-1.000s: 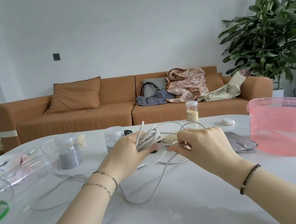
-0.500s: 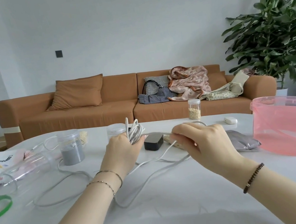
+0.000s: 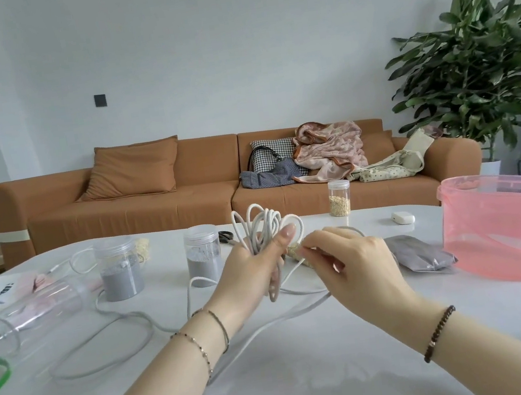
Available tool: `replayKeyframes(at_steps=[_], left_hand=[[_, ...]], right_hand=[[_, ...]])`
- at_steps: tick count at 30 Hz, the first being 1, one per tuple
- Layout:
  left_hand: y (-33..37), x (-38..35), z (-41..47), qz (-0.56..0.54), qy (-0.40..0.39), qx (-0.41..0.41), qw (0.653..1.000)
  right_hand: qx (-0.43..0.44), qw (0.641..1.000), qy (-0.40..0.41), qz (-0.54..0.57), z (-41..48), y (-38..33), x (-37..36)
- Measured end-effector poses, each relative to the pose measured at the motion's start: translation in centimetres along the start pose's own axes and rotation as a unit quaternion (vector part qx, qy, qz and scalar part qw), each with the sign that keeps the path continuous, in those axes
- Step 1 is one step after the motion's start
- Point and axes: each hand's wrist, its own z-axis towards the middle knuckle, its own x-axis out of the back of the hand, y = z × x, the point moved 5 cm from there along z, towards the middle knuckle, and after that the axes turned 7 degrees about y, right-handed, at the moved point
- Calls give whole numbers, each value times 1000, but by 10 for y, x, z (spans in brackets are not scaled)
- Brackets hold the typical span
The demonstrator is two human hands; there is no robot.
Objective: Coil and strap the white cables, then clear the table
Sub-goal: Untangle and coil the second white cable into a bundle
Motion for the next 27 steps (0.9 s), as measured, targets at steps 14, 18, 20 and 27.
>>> replayKeyframes(at_steps=[14,18,20,27], left_hand=[[-2,-9,-3,-117,-69,76,988],[-5,-11,-6,-85,-101,123,983],[-7,-12,-8,-80,-98,142,982],[-3,1,1,-166,33,94,981]], right_hand=[[100,994,50,14,-3,-18,6],[156,986,2,-57,-5,-15,1],[160,985,-16,-63,-6,-15,-2],[48,997,-14,-59,-2,-3,-2]])
